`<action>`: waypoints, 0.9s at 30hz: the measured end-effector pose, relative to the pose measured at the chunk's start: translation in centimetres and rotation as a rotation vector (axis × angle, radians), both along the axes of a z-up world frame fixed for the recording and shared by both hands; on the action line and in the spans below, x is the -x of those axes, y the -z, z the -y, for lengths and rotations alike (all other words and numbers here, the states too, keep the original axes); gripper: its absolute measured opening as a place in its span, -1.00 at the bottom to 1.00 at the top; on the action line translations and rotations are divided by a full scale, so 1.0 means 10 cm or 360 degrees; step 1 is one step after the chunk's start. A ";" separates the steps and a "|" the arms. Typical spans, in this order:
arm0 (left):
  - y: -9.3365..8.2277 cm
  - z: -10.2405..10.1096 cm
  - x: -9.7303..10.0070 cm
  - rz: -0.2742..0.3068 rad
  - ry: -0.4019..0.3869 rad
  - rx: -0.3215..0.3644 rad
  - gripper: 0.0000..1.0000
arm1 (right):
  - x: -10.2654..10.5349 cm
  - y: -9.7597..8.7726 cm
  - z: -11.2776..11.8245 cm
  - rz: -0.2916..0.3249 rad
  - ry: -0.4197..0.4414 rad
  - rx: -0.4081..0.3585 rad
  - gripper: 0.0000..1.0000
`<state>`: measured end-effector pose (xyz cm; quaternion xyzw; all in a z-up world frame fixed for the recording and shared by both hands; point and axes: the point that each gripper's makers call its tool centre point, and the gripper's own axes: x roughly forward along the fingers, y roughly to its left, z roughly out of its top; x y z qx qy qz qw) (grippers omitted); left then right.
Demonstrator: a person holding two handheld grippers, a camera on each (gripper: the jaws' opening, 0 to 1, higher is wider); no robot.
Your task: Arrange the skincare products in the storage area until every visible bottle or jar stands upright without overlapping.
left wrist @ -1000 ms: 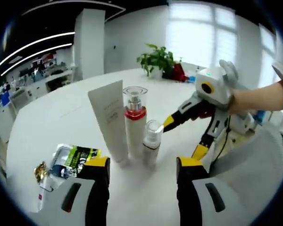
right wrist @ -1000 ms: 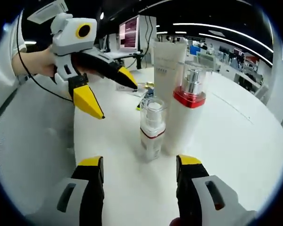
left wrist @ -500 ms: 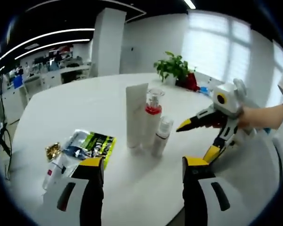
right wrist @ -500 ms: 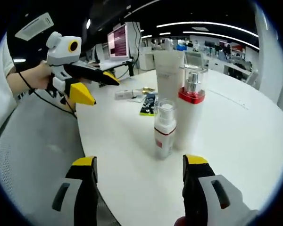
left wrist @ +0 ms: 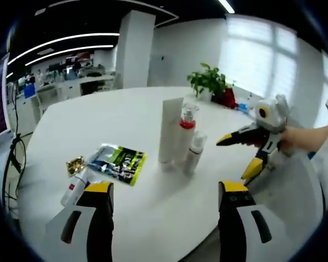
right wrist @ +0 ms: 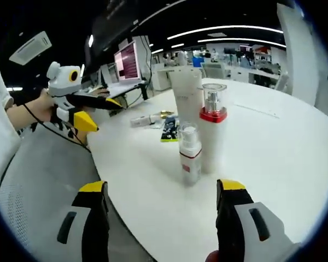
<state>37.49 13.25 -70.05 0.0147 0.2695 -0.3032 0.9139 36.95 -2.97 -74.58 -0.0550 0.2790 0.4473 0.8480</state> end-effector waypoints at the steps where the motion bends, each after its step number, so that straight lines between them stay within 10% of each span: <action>1: 0.00 -0.02 0.02 -0.0001 -0.0005 0.0005 0.41 | 0.03 -0.01 -0.01 -0.0004 -0.0001 -0.0004 0.62; 27: 0.07 -0.64 0.35 -0.0054 -0.0209 0.0038 0.70 | 0.24 -0.04 -0.07 -0.0098 0.0047 -0.0095 0.99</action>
